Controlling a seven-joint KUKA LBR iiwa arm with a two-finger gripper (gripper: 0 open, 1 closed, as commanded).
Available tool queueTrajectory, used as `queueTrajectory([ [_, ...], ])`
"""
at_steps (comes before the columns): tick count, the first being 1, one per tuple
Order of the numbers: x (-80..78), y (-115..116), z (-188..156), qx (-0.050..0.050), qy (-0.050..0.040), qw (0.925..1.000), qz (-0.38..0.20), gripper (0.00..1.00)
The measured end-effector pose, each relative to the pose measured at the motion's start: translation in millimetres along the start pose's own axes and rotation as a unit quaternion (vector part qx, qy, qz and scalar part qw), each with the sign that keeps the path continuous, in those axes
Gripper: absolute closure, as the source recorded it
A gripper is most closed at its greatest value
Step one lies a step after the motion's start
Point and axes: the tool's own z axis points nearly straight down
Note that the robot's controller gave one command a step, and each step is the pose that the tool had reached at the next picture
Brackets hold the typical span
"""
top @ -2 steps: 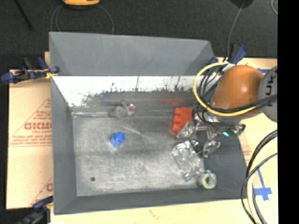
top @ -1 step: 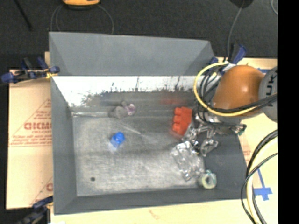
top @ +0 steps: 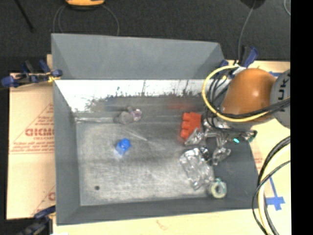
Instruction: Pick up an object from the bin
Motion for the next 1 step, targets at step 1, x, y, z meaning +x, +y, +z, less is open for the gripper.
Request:
queueTrajectory([
  [1, 1.7, -0.9, -0.4, 0.001, 0.0017, 1.0000, 0.000, 1.00],
])
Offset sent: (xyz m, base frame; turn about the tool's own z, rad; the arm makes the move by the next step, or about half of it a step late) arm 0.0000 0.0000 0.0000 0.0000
